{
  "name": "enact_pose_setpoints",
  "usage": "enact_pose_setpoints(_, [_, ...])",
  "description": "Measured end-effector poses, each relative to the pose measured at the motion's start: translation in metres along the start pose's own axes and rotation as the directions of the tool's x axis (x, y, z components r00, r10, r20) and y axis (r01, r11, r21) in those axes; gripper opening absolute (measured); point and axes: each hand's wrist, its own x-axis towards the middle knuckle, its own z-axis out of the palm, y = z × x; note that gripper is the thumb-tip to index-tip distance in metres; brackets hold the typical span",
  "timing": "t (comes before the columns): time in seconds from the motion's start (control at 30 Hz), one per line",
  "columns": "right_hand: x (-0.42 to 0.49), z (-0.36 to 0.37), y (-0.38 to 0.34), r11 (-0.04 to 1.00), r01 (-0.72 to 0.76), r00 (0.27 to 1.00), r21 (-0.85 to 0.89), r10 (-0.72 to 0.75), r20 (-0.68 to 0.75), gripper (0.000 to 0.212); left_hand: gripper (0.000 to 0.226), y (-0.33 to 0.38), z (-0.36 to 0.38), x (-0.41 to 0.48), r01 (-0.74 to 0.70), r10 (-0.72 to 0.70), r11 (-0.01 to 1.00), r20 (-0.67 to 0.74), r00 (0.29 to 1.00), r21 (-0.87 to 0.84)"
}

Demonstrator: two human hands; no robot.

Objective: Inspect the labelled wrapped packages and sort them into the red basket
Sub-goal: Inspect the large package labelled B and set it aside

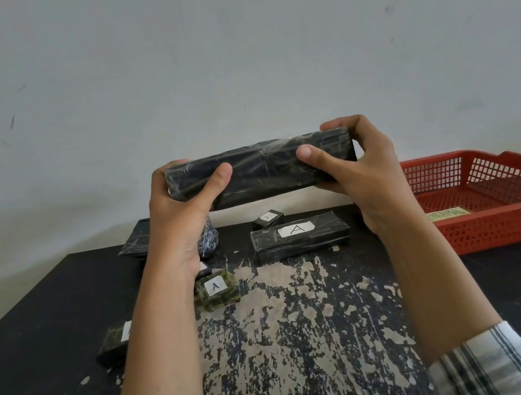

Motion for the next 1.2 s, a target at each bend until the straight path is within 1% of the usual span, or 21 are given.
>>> enact_pose_setpoints(0.07, [0.0, -0.005, -0.003, 0.999, 0.04, 0.996, 0.031, -0.042, 0.084, 0.064, 0.084, 0.001, -0.001, 0.002, -0.007, 0.007, 1.0, -0.011, 1.0, -0.007])
enact_pose_setpoints(0.13, [0.001, -0.009, -0.002, 0.998, 0.043, 0.989, 0.053, -0.05, 0.137, 0.073, 0.087, 0.002, -0.002, 0.002, -0.002, 0.002, 1.0, -0.011, 1.0, -0.018])
enact_pose_setpoints(0.23, [0.005, -0.013, 0.003, 1.0, -0.014, 0.986, -0.006, 0.015, 0.163, 0.091, 0.087, 0.002, -0.005, 0.002, 0.012, -0.012, 1.0, 0.003, 1.0, -0.011])
enact_pose_setpoints(0.3, [0.007, -0.014, 0.007, 0.997, -0.038, 0.983, -0.064, 0.049, 0.179, 0.098, 0.088, 0.001, -0.003, 0.001, 0.01, -0.01, 1.0, 0.011, 1.0, 0.015])
enact_pose_setpoints(0.4, [0.01, -0.017, 0.016, 0.996, -0.064, 0.979, -0.07, 0.076, 0.187, 0.094, 0.087, 0.0, 0.0, -0.002, 0.029, -0.029, 0.999, 0.005, 1.0, 0.02])
enact_pose_setpoints(0.53, [0.008, -0.019, 0.016, 0.993, -0.112, 0.968, -0.039, 0.118, 0.221, 0.076, 0.084, 0.003, -0.001, -0.003, 0.054, -0.054, 0.999, 0.014, 0.998, 0.011])
enact_pose_setpoints(0.63, [0.008, -0.019, 0.016, 0.989, -0.143, 0.965, -0.021, 0.144, 0.218, 0.071, 0.078, 0.005, 0.0, -0.006, 0.071, -0.072, 0.997, 0.043, 0.997, 0.017])
enact_pose_setpoints(0.67, [0.008, -0.019, 0.016, 0.99, -0.144, 0.968, -0.004, 0.142, 0.206, 0.071, 0.078, 0.006, -0.001, -0.006, 0.083, -0.084, 0.996, 0.055, 0.995, 0.017])
enact_pose_setpoints(0.77, [0.01, -0.02, 0.015, 0.993, -0.115, 0.98, 0.033, 0.108, 0.17, 0.076, 0.088, 0.01, 0.0, -0.009, 0.17, -0.171, 0.985, 0.109, 0.979, 0.017])
enact_pose_setpoints(0.83, [0.008, -0.019, 0.012, 0.995, -0.095, 0.981, 0.035, 0.087, 0.171, 0.078, 0.088, 0.012, 0.001, -0.01, 0.215, -0.212, 0.977, 0.122, 0.97, -0.01])
enact_pose_setpoints(0.93, [0.006, -0.02, 0.009, 0.998, -0.058, 0.978, 0.026, 0.052, 0.201, 0.078, 0.077, 0.012, 0.003, -0.01, 0.166, -0.163, 0.985, 0.052, 0.985, -0.042])
enact_pose_setpoints(1.0, [0.007, -0.022, 0.008, 0.998, -0.051, 0.971, 0.044, 0.039, 0.238, 0.078, 0.075, 0.012, 0.002, -0.009, 0.147, -0.145, 0.987, 0.026, 0.989, -0.064])
enact_pose_setpoints(1.1, [0.007, -0.023, 0.006, 0.995, -0.049, 0.966, 0.084, 0.026, 0.256, 0.065, 0.076, 0.012, -0.003, -0.007, 0.152, -0.15, 0.985, 0.028, 0.988, -0.079])
enact_pose_setpoints(1.2, [0.006, -0.023, 0.006, 0.991, -0.017, 0.974, 0.129, -0.013, 0.226, 0.056, 0.084, 0.016, -0.007, -0.01, 0.205, -0.193, 0.974, 0.117, 0.974, -0.097])
